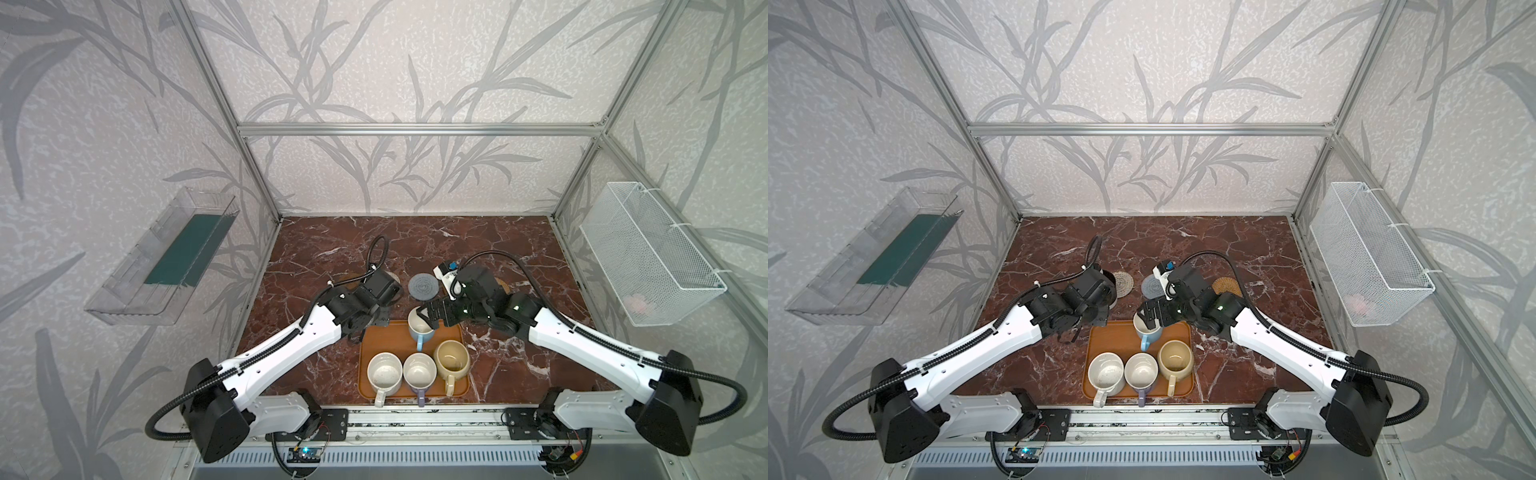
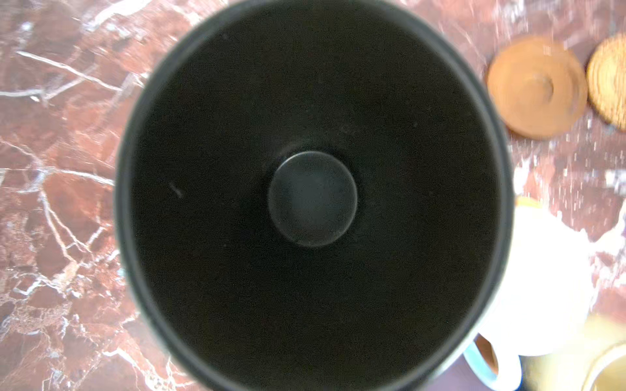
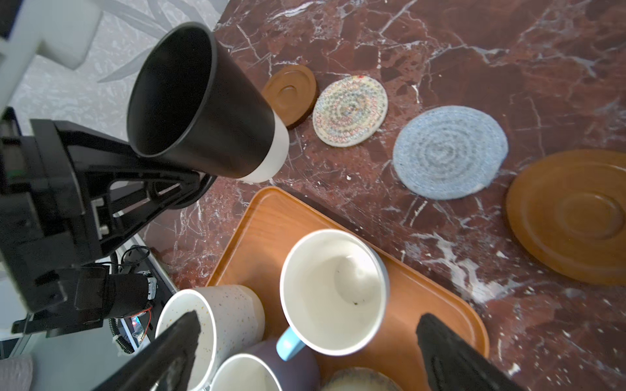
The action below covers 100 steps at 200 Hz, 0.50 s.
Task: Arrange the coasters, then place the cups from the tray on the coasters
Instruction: 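Lift the black mug with the left gripper while the right gripper moves toward it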
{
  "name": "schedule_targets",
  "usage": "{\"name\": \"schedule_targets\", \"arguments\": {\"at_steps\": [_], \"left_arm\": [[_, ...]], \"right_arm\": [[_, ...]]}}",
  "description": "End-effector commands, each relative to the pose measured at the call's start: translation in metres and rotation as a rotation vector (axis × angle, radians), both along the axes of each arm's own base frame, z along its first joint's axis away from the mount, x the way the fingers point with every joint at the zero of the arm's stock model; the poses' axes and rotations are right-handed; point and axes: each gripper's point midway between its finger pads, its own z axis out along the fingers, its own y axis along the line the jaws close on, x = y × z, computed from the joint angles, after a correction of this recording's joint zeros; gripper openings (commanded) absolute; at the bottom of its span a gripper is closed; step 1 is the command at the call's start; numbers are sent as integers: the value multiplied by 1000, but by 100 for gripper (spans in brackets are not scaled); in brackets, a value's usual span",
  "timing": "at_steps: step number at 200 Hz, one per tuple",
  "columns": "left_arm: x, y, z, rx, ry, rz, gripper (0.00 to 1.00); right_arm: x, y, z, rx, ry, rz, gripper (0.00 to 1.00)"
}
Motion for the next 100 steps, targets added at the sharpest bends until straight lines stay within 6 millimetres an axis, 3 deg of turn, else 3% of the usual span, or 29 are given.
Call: {"name": "schedule_targets", "arguments": {"at_steps": [1, 39, 69, 100], "left_arm": [[26, 9, 40, -39, -141, 45, 0], [49, 26, 39, -68, -178, 95, 0], [65, 44, 25, -43, -167, 148, 0], [81, 46, 15, -82, -171, 119, 0]], "right_arm": [[7, 22, 28, 78, -60, 30, 99], [9, 42, 39, 80, -75, 66, 99], [9, 44, 31, 28, -59, 77, 99], [17, 52, 20, 25, -42, 60, 99]]}}
